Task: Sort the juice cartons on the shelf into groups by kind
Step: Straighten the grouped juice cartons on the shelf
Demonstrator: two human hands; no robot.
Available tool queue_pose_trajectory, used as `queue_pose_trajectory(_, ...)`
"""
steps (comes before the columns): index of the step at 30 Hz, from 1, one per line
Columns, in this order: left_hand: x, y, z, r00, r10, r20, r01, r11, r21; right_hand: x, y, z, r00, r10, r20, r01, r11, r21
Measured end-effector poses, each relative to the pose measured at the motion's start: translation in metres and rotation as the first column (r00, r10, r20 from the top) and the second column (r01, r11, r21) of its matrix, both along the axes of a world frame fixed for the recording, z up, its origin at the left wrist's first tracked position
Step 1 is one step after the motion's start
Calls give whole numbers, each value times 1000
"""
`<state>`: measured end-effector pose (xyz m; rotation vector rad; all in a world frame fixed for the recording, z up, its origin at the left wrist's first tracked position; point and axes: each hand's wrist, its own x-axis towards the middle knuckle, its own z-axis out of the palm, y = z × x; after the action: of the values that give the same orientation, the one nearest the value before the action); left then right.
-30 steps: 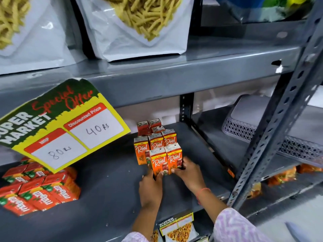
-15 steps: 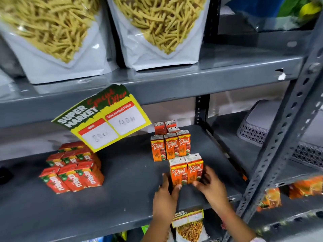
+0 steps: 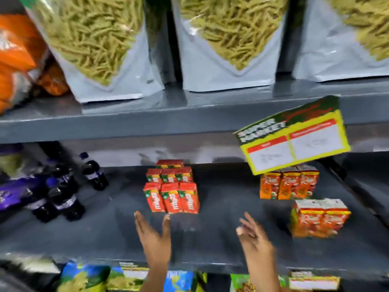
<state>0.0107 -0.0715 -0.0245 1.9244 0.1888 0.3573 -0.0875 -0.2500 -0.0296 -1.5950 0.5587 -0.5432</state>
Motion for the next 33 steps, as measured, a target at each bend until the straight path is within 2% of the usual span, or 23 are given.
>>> queue_pose_trajectory(2, 20, 20, -3, 996, -41, -73, 42, 999, 10, 23, 23, -7, 992, 78, -104, -83, 996, -43)
queue_pose_trajectory(5, 50, 34, -7, 974, -173, -143, 164, 984, -74, 56, 51, -4, 960, 117, -256, -171, 964, -202)
queue_pose_trajectory(9, 72, 33, -14, 939, -305, -160, 294, 952, -86, 100, 80, 0, 956, 76, -285, -148, 959, -240)
queue_pose_trajectory(14, 80, 29, -16, 951, -269, -153, 269, 963, -24, 129, 94, -11, 951, 3, -308, -88, 961, -263)
queue_pose_trajectory(22, 85, 34, -16, 952, -244, -186, 250, 968, 9, 133, 101, -4, 942, -38, -333, -55, 962, -267)
queue_pose_trajectory(33, 48, 65, -16, 932, -249, -263, 268, 962, 42, 93, 123, -8, 931, -49, -362, -53, 962, -268)
